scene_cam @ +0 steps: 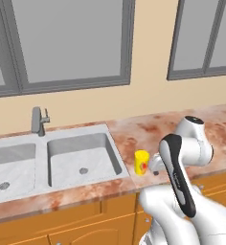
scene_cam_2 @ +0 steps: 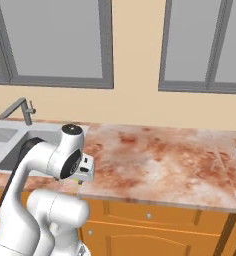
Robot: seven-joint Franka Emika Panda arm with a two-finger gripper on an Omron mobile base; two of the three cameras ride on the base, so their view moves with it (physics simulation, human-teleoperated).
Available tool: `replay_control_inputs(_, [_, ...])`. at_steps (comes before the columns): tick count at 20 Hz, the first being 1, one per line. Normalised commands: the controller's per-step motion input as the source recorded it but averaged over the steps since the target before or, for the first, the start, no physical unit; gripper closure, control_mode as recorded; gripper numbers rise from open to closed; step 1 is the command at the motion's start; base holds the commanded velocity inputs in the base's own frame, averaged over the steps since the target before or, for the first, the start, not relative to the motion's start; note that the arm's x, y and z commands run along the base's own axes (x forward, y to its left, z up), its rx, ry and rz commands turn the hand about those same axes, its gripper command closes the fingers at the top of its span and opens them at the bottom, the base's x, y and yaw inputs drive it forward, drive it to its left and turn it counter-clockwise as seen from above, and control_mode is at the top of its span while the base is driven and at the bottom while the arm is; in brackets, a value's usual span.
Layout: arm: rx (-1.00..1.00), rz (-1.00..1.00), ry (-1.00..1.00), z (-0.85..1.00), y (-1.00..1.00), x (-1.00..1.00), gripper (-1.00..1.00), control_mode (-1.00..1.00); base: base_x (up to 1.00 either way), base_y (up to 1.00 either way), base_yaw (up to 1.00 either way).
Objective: Pick the cup and bowl from the counter and place them on the counter next to the sink.
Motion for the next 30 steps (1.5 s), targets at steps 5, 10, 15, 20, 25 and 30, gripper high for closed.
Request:
replay_control_inputs(5, [0.00,0.00,0.00,0.00,0.00,0.00,-1.00,1.00,-1.00,-0.15,-0.13])
replay_control_inputs(10, [0.00,0.00,0.00,0.00,0.00,0.00,-1.00,1.00,-0.85,-0.09,-0.29])
replay_control_inputs(15, [0.00,0.00,0.00,0.00,0.00,0.00,-1.00,1.00,-0.38,0.04,-0.49])
replay_control_inputs(20, [0.00,0.00,0.00,0.00,0.00,0.00,-1.00,1.00,0.00,0.13,-0.60])
replay_control_inputs(25, [0.00,0.00,0.00,0.00,0.00,0.00,-1.00,1.00,0.05,0.11,-0.62])
replay_control_inputs(30, [0.00,0.00,0.00,0.00,0.00,0.00,-1.00,1.00,0.00,0.02,-0.58])
